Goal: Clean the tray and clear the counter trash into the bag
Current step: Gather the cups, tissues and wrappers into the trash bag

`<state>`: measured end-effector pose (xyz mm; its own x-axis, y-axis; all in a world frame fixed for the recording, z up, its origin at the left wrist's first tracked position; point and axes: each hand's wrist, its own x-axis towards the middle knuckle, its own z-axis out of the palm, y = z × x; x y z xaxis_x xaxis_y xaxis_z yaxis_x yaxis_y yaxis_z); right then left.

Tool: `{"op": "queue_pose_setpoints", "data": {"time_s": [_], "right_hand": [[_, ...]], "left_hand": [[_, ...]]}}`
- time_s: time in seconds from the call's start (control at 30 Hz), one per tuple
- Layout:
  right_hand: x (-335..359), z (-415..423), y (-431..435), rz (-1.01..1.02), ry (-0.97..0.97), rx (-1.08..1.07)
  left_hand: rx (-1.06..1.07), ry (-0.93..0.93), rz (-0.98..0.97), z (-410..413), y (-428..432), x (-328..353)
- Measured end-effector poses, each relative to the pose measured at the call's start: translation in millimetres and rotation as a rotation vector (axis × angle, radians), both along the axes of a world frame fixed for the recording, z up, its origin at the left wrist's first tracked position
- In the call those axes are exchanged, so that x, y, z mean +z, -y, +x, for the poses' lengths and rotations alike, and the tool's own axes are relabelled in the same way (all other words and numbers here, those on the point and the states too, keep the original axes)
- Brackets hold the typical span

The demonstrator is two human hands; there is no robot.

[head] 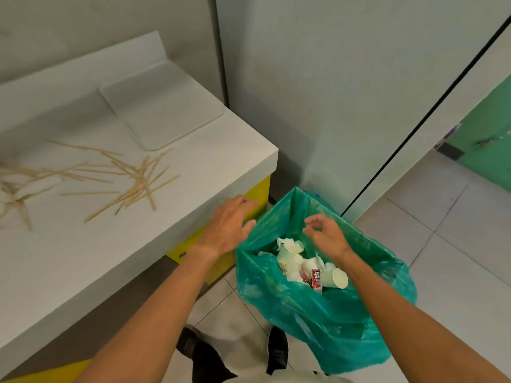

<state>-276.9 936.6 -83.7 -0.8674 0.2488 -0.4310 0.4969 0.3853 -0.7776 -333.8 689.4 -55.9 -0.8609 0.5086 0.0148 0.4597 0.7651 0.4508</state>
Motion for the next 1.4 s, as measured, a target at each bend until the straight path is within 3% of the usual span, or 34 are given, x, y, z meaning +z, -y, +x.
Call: {"op": "queue_pose_setpoints", "data": {"time_s": [0.37, 0.57, 0.77, 1.03, 1.17, 1.3, 1.4], "right_hand": [[69.0, -95.8, 169.1, 0.022, -0.393, 0.448], [71.0, -128.7, 243.6, 0.069, -0.385, 0.605], [64.1, -155.8, 292.5, 0.331, -0.346, 0.822], [68.5, -178.0, 368.0, 0.272, -0.381, 0.808], [74.7, -183.9, 422.6, 0.204, -0.402, 0.835], [81.0, -185.6, 479.9, 0.145, -0.438, 0.892], [82.5, -184.7, 508.7, 0.099, -0.449, 0.921]], "left_hand": [[0.519, -0.086, 0.104, -20.4, 173.3, 44.0], [0.544, 0.0, 0.024, -38.1, 240.2, 43.1], [0.529, 0.008, -0.025, -61.9, 292.7, 44.0], [0.654, -0.141, -0.058, -86.9, 374.2, 45.7], [0.814, -0.187, -0.054, -82.4, 426.5, 51.1], [0.853, -0.039, -0.161, -69.8, 482.7, 43.7], [0.809, 0.059, 0.06, -57.9, 495.2, 35.4]]}}
